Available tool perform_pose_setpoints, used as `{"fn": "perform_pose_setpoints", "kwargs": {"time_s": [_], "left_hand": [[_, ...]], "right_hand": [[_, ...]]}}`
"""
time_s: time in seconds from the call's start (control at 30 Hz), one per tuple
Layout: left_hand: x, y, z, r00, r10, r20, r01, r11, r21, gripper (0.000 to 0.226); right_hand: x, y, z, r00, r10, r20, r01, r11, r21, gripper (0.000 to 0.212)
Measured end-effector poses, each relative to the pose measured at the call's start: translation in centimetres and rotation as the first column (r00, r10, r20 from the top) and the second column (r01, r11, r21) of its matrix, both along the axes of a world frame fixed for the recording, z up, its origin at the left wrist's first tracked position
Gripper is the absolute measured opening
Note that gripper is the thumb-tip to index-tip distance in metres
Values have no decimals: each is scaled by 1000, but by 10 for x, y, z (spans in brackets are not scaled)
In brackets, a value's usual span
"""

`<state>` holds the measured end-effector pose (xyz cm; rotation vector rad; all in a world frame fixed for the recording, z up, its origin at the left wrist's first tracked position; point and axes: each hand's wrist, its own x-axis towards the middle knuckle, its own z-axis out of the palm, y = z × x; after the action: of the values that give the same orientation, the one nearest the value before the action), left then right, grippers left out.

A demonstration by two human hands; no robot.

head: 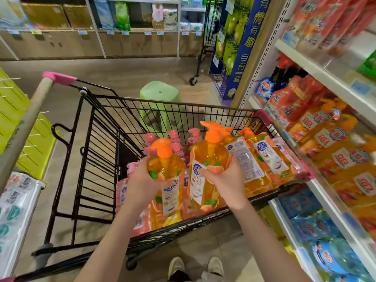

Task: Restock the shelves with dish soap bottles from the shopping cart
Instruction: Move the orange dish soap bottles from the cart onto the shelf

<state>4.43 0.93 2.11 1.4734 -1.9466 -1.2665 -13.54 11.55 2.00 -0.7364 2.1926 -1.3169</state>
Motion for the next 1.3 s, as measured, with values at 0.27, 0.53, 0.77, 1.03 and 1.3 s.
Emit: {"fn": "perform_pose_setpoints", "kwargs": {"time_s": [0.27,0.53,0.77,1.03,1.3], "left_hand": [[3,2,75,990,-26,-137,-12,963,-268,98],[-8,82,117,948,-170,-269,75,940,-332,90],[-36,173,96,862,-490,-130,416,831,-369,97],[-52,328,21,548,-837,21,822,533,-199,89],[-59,488,-52,152,-966,207,988,143,-62,89]], "right_hand": [[12,41,56,993,-103,57,115,960,-257,66],[21,127,83,980,-193,50,199,940,-276,62],[49,252,53,879,-475,52,477,866,-150,61],[132,425,-39,550,-829,96,825,558,93,65],[246,583,-104,61,-992,106,937,94,336,70]]}}
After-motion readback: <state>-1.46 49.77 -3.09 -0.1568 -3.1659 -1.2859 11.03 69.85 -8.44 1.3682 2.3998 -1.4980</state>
